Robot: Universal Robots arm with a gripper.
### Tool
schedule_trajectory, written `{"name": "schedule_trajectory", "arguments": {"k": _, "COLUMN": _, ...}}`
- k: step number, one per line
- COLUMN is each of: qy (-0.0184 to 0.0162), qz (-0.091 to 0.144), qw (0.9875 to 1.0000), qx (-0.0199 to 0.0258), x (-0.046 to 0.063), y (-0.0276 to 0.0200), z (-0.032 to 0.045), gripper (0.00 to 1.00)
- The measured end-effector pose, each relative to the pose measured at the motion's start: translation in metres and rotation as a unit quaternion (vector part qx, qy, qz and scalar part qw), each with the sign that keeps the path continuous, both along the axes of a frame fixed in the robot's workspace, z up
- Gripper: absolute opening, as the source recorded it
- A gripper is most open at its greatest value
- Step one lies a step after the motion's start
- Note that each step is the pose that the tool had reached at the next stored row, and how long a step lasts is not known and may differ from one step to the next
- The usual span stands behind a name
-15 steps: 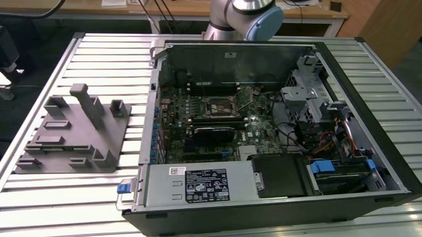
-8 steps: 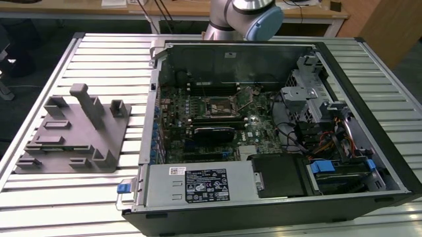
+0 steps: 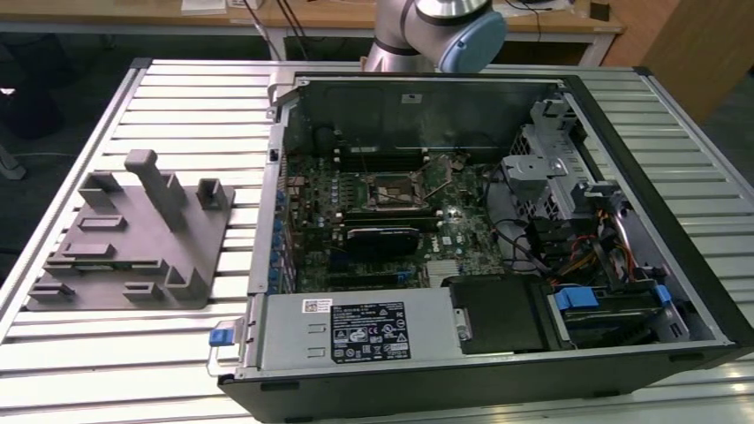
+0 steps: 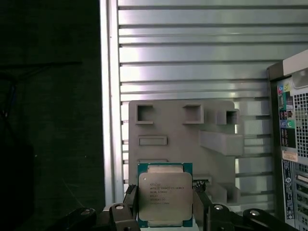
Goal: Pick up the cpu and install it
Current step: 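Pick up the cpu and move it towards the insertion slot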
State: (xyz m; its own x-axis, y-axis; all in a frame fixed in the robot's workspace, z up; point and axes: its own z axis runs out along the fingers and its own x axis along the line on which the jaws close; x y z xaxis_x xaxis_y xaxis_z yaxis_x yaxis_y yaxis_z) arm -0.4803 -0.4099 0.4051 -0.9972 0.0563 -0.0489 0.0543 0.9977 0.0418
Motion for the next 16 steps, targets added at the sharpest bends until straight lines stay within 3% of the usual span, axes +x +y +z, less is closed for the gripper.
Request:
{"name": "schedule_trajectory", "arguments": {"k": 10, "qy": -0.0003, "qz": 0.000, "qw": 1.0000, "qx": 0.0000, "x": 0.000, "y": 0.0000, "z": 0.0277, "gripper": 0.54}}
{"name": "schedule_trajectory", "arguments": {"k": 16, "qy": -0.0003, "qz": 0.000, "qw": 1.0000, "qx": 0.0000, "x": 0.000, "y": 0.0001, "z": 0.0296, "gripper": 0.54}}
